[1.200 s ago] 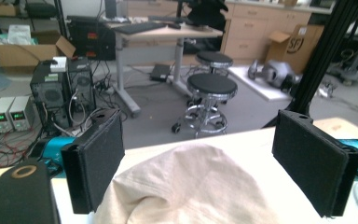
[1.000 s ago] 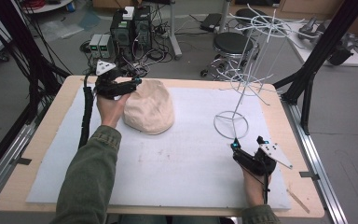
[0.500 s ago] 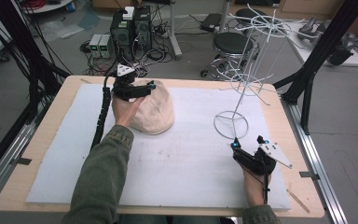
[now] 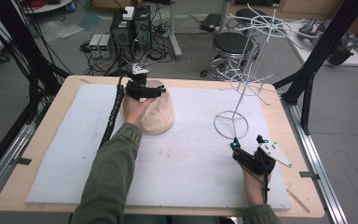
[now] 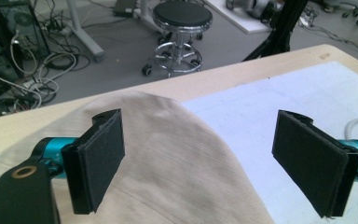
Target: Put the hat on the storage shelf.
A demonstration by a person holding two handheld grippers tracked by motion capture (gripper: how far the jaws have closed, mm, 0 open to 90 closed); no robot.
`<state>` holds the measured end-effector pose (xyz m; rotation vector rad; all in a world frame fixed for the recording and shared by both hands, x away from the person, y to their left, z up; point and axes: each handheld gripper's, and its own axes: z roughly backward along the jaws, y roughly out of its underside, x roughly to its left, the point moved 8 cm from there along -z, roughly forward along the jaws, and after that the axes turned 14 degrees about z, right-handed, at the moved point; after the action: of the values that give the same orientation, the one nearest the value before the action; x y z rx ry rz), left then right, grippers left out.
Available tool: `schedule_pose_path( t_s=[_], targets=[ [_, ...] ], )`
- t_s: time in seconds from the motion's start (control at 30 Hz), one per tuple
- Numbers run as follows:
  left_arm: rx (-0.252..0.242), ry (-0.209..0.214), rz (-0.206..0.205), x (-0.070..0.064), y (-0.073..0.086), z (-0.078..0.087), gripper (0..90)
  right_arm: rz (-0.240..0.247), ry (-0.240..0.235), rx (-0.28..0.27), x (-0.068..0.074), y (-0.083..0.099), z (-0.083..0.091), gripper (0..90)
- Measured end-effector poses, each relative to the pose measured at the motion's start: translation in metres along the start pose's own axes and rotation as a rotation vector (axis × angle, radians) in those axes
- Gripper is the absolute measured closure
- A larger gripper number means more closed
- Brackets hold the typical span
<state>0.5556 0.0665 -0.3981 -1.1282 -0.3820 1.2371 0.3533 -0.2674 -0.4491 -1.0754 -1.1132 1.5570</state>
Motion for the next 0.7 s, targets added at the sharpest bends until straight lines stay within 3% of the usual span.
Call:
schedule_pose_path(
  t_s=[0.17,0.27,0.43,0.7],
  targets=[
    [0.027,-0.001,0.010,-0.007,0.011,-0.015,17.2,0.031,-0.018,-0.008,0.004,-0.001,-0.001,9.9],
    [0.039,-0.018,0.022,-0.011,0.015,-0.022,17.2,0.030,-0.013,-0.009,0.004,-0.001,0.000,9.9],
    [0.053,-0.038,0.007,-0.017,0.018,-0.030,16.9,0.021,-0.010,-0.010,0.003,-0.002,0.000,9.9],
    [0.124,-0.086,0.031,-0.009,0.029,-0.043,16.5,0.026,-0.006,-0.010,0.002,-0.001,0.000,9.9]
  ],
)
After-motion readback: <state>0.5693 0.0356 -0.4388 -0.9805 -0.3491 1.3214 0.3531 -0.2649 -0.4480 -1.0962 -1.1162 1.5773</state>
